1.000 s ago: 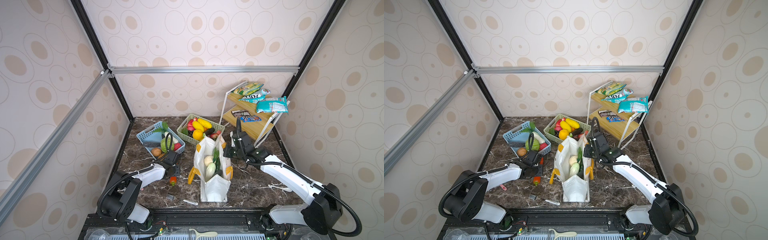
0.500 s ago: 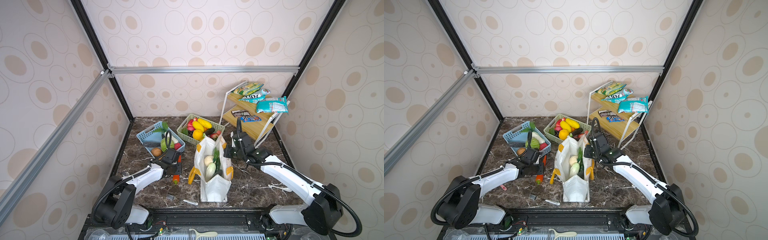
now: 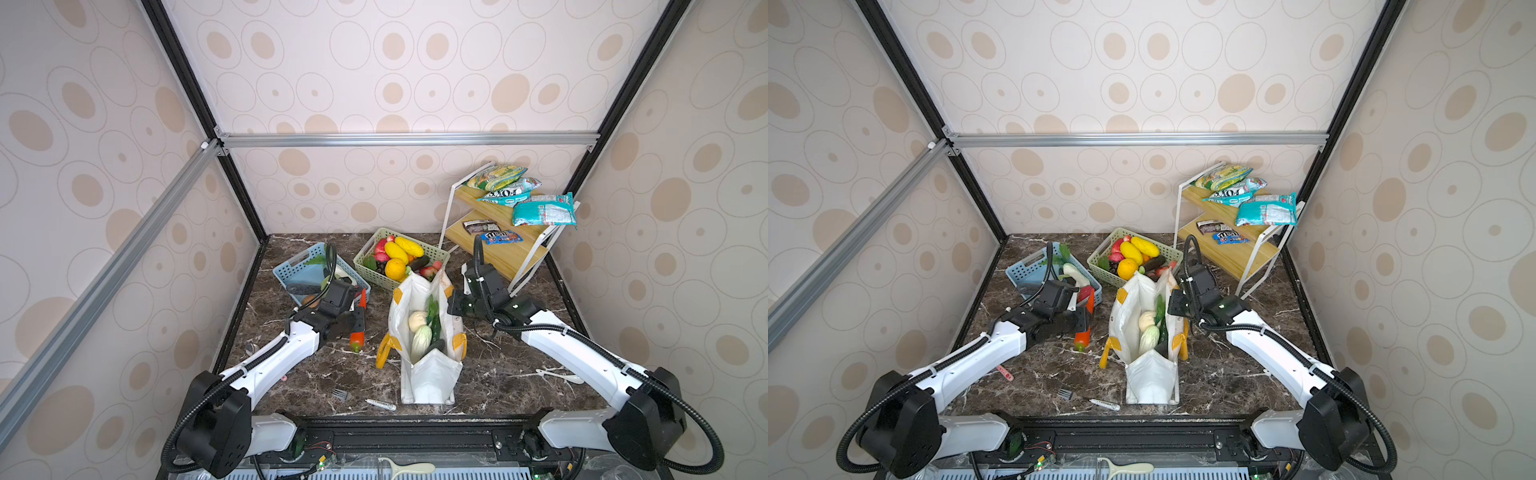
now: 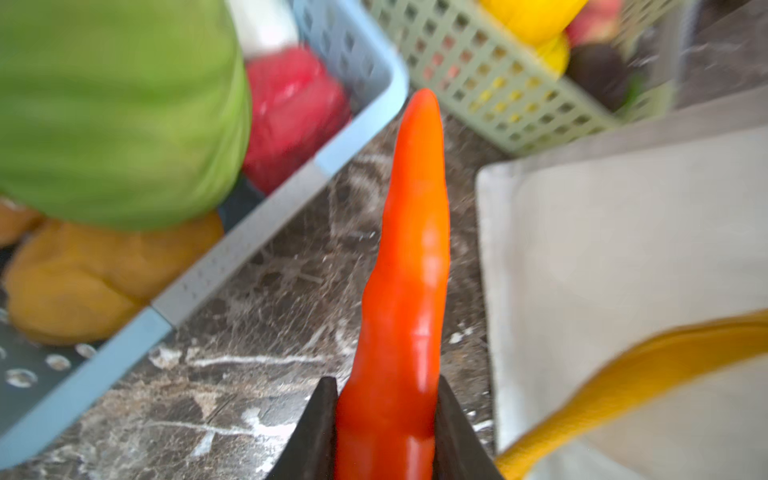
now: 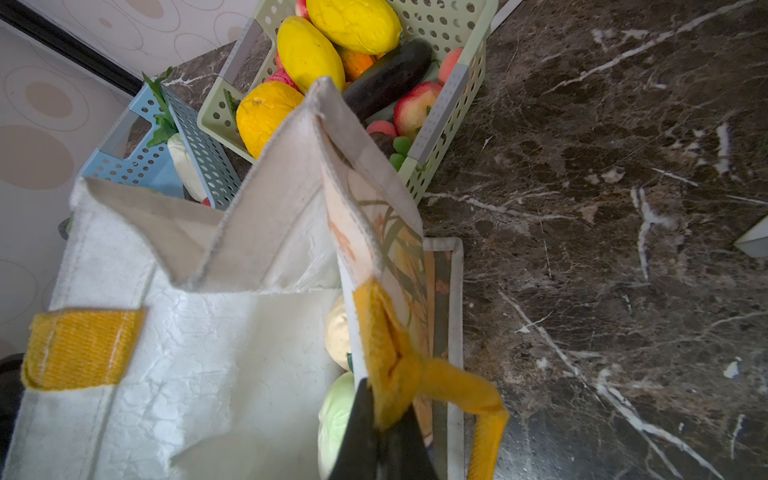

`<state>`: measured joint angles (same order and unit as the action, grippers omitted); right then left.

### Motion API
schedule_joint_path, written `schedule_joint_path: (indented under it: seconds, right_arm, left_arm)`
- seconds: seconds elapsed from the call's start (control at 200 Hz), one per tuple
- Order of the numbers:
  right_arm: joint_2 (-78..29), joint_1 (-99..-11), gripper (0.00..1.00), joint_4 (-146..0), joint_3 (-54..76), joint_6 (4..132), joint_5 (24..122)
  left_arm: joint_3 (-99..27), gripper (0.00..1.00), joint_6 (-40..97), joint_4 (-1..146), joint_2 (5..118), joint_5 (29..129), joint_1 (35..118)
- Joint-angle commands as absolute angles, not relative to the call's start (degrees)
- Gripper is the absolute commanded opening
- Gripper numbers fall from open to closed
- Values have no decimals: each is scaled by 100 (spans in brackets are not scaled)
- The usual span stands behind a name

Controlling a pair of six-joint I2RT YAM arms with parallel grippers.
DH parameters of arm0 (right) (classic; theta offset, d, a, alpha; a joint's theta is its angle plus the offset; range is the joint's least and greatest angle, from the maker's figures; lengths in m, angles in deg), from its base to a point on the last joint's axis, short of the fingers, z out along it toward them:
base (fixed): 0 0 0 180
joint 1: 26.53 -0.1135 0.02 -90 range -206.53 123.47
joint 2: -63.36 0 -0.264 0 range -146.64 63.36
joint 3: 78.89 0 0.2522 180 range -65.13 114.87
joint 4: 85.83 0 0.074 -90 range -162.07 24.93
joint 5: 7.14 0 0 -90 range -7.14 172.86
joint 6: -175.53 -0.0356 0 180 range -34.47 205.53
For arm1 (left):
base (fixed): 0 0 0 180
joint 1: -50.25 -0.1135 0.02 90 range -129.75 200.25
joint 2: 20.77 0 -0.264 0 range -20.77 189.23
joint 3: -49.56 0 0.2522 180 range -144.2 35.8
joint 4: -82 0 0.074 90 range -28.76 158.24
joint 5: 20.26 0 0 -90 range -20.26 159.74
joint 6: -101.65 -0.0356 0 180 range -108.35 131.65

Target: Place the food into the grocery bag and tie it

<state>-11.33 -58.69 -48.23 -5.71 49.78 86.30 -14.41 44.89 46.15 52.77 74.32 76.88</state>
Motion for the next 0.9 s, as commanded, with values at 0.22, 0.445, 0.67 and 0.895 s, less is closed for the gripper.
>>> schedule_joint_path:
  seconds: [0.22,0.445,0.67,0.895]
  right_arm:
    - [-1055,-5835,0,-4539,-619,4958,8708]
    - [-1046,-5843,0,-4536,-597,4971,8732]
    - [-1099,-5841,0,-4551,-584,4941,8681]
    - [-1126,-5843,0,-4561,-607,4931,8664]
  left_arm:
    - [-2414,32,4633,4902,5087,8355,7661]
    - [-2499,32,5177,5789,5105,9478,7663]
    - [-2525,32,5517,6397,5136,10045,7727]
    - [-2732,32,5503,6811,5523,10088,8286]
